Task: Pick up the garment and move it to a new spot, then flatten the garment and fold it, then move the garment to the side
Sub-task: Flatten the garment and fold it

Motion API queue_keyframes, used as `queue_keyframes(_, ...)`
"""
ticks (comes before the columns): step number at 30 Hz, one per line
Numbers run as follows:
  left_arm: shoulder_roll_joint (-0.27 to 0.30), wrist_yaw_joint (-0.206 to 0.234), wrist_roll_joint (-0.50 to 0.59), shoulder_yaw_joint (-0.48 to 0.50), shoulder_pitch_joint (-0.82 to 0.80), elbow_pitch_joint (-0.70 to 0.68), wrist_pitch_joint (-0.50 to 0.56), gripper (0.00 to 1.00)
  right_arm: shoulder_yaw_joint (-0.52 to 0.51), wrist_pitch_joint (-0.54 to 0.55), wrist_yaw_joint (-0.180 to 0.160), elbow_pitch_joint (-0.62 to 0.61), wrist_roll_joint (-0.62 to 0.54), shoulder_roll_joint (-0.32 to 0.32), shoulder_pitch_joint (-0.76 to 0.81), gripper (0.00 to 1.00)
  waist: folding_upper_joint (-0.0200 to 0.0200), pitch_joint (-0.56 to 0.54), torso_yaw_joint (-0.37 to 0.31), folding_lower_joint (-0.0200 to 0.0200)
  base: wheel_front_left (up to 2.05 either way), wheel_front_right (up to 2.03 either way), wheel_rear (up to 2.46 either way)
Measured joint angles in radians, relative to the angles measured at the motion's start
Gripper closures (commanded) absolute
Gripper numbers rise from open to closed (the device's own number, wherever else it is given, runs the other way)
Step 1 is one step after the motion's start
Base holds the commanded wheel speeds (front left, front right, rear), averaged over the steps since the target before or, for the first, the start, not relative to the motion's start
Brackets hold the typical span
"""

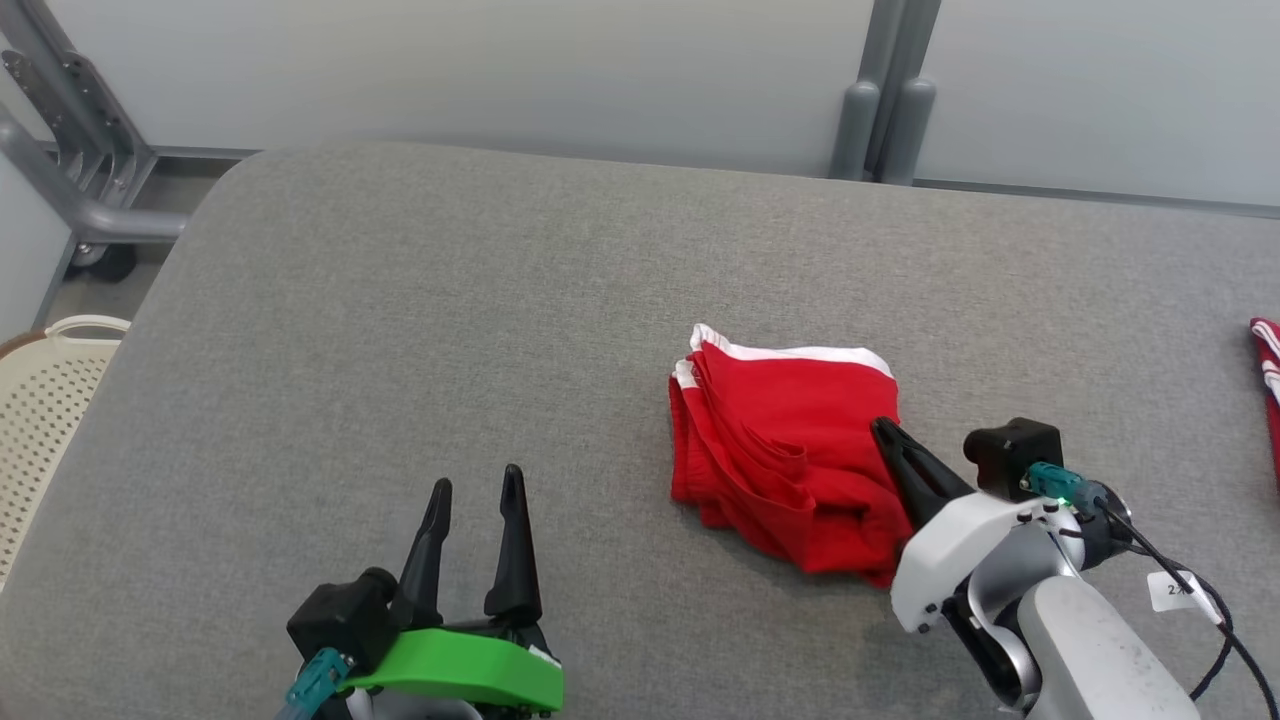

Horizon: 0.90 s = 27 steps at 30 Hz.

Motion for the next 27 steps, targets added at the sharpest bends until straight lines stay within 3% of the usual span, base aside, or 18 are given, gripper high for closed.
queue_keyframes(4, 0.0, 0.001, 0.0, 0.002, -0.002, -0.008, 0.0, 0.0, 0.077, -0.046, 0.0, 0.114, -0.1, -0.083, -0.046, 1.0, 0.0, 0.011, 0.03, 0.0, 0.0, 0.0, 0.0)
queue_keyframes(10, 0.0, 0.002, -0.005, 0.008, -0.003, -0.01, 0.0, 0.0, 0.189, -0.103, 0.0, 0.244, -0.119, -0.115, -0.102, 1.0, 0.0, 0.023, 0.074, 0.0, 0.0, 0.0, 0.0)
queue_keyframes(16, 0.0, 0.004, -0.009, 0.015, -0.003, -0.014, 0.0, 0.0, 0.282, -0.15, 0.0, 0.32, -0.106, -0.09, -0.148, 1.0, 0.0, 0.029, 0.097, 0.0, 0.0, 0.0, 0.0)
queue_keyframes(27, 0.0, 0.006, -0.009, 0.018, -0.002, -0.02, 0.0, 0.0, 0.477, -0.183, 0.0, 0.347, -0.071, -0.04, -0.19, 1.0, 0.0, 0.03, 0.088, 0.0, 0.0, 0.0, 0.0)
